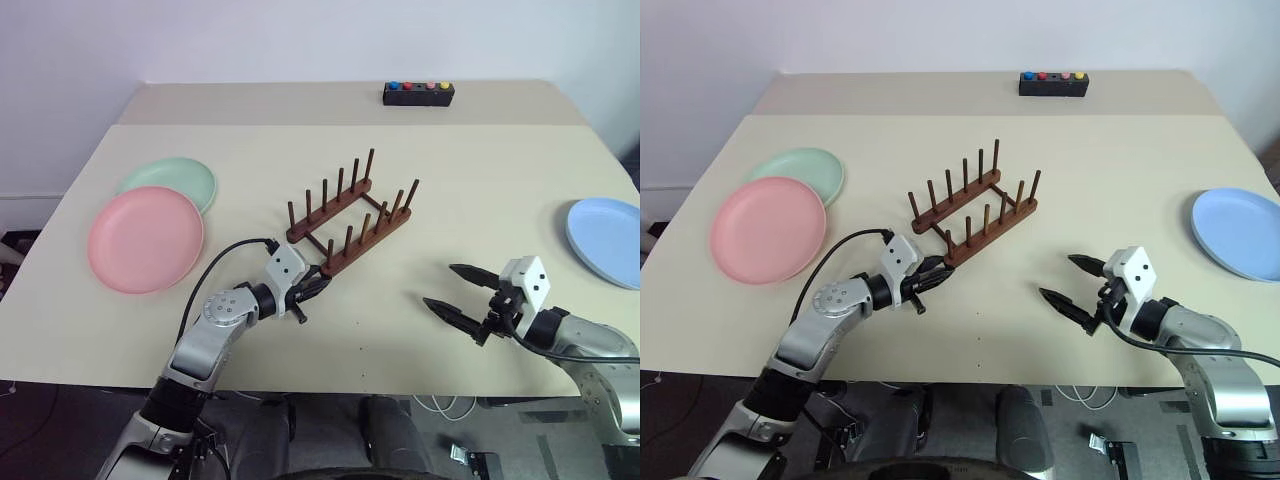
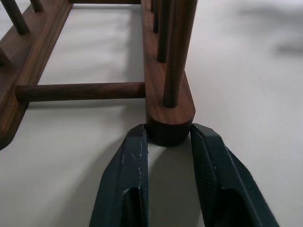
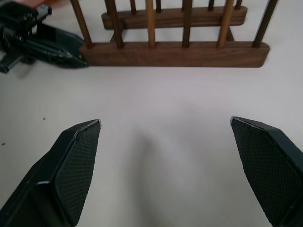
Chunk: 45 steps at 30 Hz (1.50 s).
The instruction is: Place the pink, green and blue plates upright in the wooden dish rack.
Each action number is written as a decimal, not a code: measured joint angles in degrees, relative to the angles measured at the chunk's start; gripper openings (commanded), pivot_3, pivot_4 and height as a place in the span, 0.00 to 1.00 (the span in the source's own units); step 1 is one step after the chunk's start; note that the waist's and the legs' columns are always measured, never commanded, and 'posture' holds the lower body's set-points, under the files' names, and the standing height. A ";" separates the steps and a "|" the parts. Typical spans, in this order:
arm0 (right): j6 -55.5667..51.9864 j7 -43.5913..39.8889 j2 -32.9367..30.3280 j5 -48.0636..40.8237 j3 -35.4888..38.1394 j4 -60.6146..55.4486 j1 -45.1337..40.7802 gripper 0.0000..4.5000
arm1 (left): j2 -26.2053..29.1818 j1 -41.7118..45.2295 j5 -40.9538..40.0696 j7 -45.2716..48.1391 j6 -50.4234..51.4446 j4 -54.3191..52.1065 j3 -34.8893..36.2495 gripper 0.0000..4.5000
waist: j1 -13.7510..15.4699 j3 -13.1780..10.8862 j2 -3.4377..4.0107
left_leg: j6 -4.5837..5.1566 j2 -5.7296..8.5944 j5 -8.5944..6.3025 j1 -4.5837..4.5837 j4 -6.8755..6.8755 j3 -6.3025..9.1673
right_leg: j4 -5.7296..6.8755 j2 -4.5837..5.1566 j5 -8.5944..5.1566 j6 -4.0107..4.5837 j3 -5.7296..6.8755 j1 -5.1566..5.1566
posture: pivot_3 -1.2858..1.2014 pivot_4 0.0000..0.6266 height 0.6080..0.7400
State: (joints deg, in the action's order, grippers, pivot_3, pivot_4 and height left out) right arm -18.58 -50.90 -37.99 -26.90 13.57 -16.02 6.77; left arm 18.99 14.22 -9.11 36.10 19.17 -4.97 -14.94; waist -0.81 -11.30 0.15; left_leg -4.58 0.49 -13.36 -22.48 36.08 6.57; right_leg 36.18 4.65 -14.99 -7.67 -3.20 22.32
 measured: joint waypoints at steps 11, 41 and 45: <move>4.32 0.18 0.08 3.15 0.01 5.18 -0.58 1.00 | 2.70 11.17 1.62 12.54 -8.08 13.83 -1.91 0.15 | 0.22 -0.01 -0.03 | 0.00 0.03 0.00 -0.05 0.04 0.00 | -0.05 0.00 0.00 0.01 0.01 -0.02 | 0.52 0.24 0.96; 9.01 3.32 1.54 3.14 5.62 1.84 10.06 1.00 | -5.28 31.99 4.11 31.09 -28.56 51.47 -1.42 0.99 | -0.12 -0.14 -0.24 | 0.02 0.02 -0.01 -0.12 -0.03 0.02 | -0.05 0.00 0.08 -0.21 0.02 0.08 | 0.52 0.24 0.96; 9.10 3.33 1.50 3.32 5.59 2.51 8.55 1.00 | -3.72 30.02 4.00 29.53 -26.98 48.18 0.64 0.99 | -0.15 -0.14 -0.24 | 0.01 0.02 -0.01 -0.11 -0.05 0.02 | -0.04 -0.01 0.09 -0.22 0.02 0.09 | 0.52 0.24 0.96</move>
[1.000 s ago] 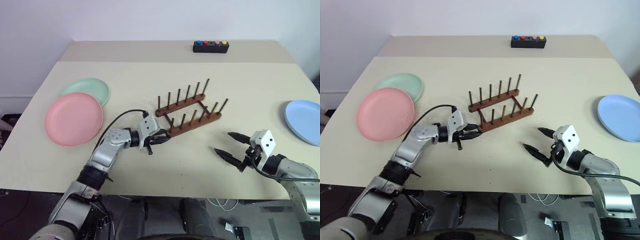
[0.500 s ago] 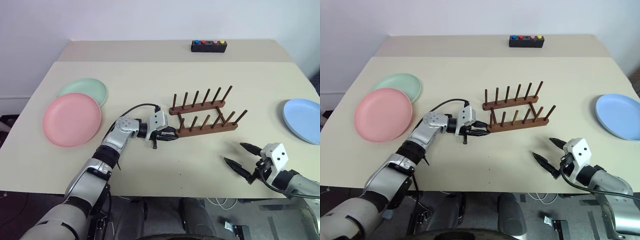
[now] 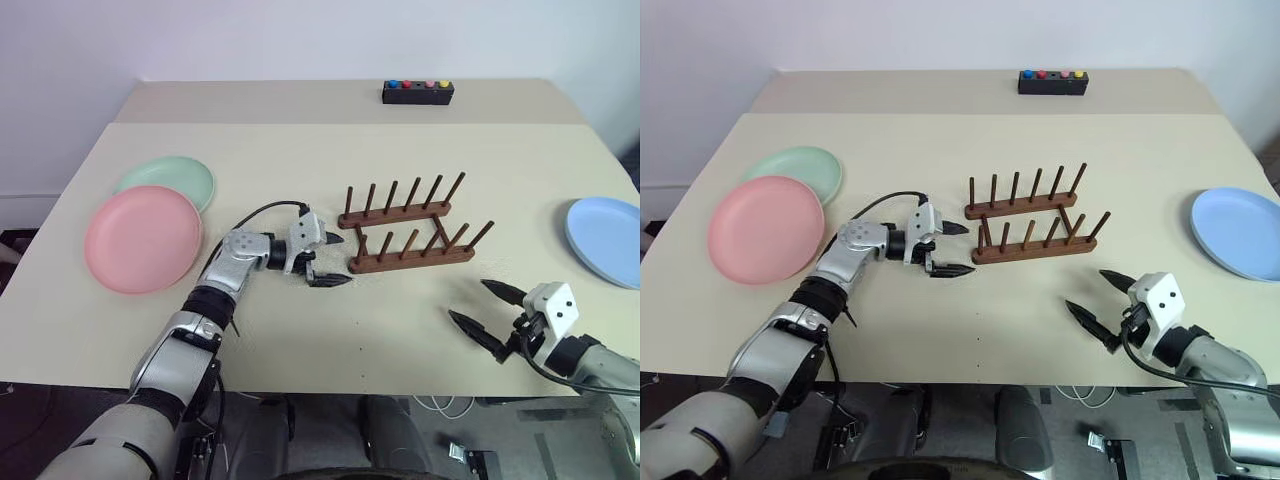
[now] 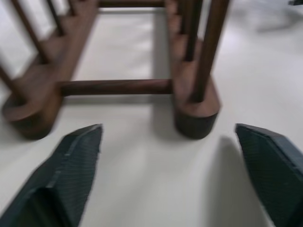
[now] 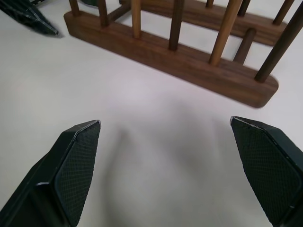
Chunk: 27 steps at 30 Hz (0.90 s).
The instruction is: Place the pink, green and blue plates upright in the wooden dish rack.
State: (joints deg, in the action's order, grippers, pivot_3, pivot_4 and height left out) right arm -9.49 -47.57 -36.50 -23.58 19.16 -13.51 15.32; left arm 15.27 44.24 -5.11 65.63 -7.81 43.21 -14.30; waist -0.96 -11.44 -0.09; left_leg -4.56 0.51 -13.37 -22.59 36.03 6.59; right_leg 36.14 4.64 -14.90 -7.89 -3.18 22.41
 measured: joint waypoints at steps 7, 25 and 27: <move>-0.05 0.17 -0.81 1.89 -0.73 4.12 -3.14 0.58 | 6.04 -14.52 -3.22 -1.17 12.12 -22.47 2.68 0.58 | -0.04 0.02 0.03 | 0.00 -0.03 0.00 0.08 -0.07 0.00 | 0.03 0.00 -0.01 0.03 -0.01 -0.03 | 0.52 0.24 0.96; -0.13 7.08 -1.08 12.71 -8.79 12.00 -15.55 0.00 | -2.13 -17.64 1.14 -15.17 19.76 -32.74 -4.96 0.02 | 0.03 0.02 0.02 | 0.00 -0.01 0.00 0.10 0.04 0.00 | 0.03 0.00 0.00 0.03 -0.01 -0.09 | 0.52 0.24 0.96; -0.19 7.61 -0.98 13.13 -9.32 11.97 -15.98 0.00 | -2.26 -17.15 1.32 -16.14 19.36 -31.96 -4.81 0.02 | 0.07 0.02 0.02 | 0.00 -0.01 0.00 0.10 0.04 0.00 | 0.03 0.00 0.00 0.02 -0.01 -0.09 | 0.52 0.24 0.96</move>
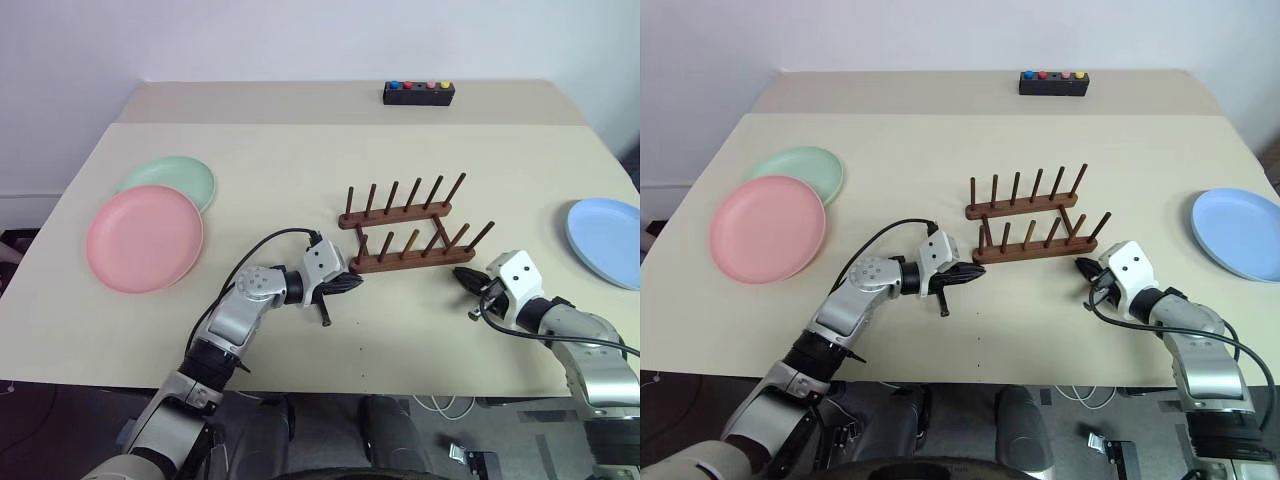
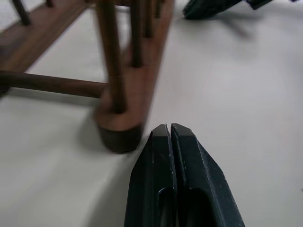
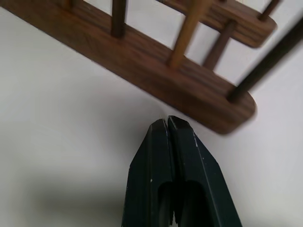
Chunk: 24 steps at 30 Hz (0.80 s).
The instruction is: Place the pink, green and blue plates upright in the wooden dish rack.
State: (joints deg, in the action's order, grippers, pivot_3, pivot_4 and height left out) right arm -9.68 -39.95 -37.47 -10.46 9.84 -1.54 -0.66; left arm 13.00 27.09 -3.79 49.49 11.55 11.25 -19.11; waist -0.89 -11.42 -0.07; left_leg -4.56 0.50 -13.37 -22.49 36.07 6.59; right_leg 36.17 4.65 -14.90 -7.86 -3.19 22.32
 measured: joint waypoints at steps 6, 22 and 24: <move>0.31 1.99 0.46 1.61 -1.33 2.16 -3.03 0.00 | -1.67 1.34 0.03 -4.28 -3.70 4.74 2.07 0.02 | 0.02 0.00 0.00 | 0.00 0.00 0.00 -0.01 -0.02 0.00 | 0.00 0.00 0.01 -0.01 0.00 0.02 | 0.52 0.24 0.96; 4.59 4.31 1.93 3.61 -2.51 8.77 -7.70 0.00 | -3.26 3.19 0.88 -10.41 -8.69 10.48 4.52 0.02 | -0.04 0.00 0.00 | 0.00 0.01 0.00 0.00 -0.01 0.00 | 0.00 0.00 0.01 -0.02 0.00 0.00 | 0.52 0.24 0.96; 5.07 4.33 2.24 3.66 -2.66 9.11 -7.87 0.00 | -3.53 3.76 1.18 -11.30 -9.04 11.39 4.63 0.02 | -0.04 0.00 0.00 | 0.00 0.01 0.00 0.00 0.01 0.00 | 0.00 0.00 0.02 -0.02 0.00 -0.01 | 0.52 0.24 0.96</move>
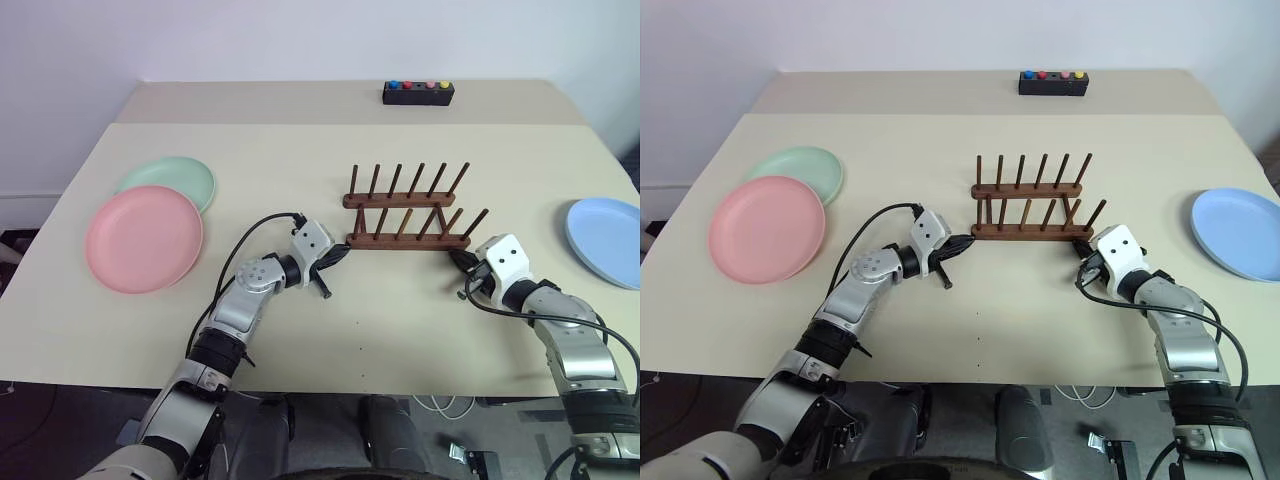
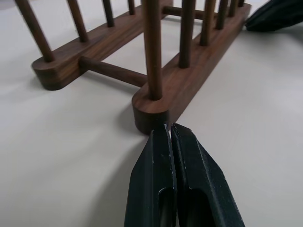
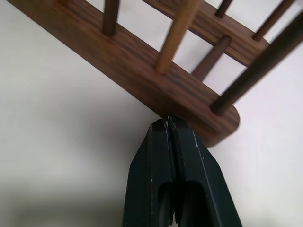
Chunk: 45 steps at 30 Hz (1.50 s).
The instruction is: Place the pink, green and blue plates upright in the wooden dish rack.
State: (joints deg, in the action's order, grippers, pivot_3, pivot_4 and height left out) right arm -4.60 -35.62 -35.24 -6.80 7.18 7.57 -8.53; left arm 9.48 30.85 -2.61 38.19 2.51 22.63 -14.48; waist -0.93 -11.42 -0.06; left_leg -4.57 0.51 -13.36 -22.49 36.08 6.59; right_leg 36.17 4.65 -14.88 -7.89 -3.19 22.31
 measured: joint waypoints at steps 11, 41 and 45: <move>1.71 -0.01 0.42 0.98 -0.25 1.75 -1.06 0.00 | -0.32 1.78 0.86 -2.39 -2.37 3.58 0.77 0.02 | -0.02 0.01 0.00 | 0.00 0.00 0.00 0.01 0.00 0.00 | 0.00 0.00 0.00 0.00 0.00 0.00 | 0.52 0.24 0.96; 3.67 -0.61 0.34 1.06 0.04 3.30 -1.50 0.00 | -1.57 3.56 0.80 1.31 3.73 2.33 -0.23 0.02 | -0.27 0.00 -0.01 | 0.00 0.00 0.00 0.01 -0.09 0.00 | -0.01 -0.01 0.00 0.00 0.00 0.05 | 0.52 0.24 0.96; 3.70 -0.27 0.63 1.45 -0.47 3.98 -2.55 0.00 | -2.46 4.72 0.88 -1.54 1.21 5.80 0.82 0.02 | -0.16 0.00 -0.01 | 0.00 0.01 0.00 0.01 -0.05 0.00 | -0.01 -0.01 0.00 0.00 0.00 0.02 | 0.52 0.24 0.96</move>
State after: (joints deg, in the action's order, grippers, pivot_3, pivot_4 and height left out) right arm -0.90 -35.89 -34.61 -5.35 6.70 11.55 -11.07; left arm 7.02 35.56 -1.73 36.65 3.71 28.43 -13.66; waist -1.09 -11.41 -0.08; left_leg -4.57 0.52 -13.36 -22.48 36.03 6.59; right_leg 36.17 4.64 -14.88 -7.89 -3.19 22.33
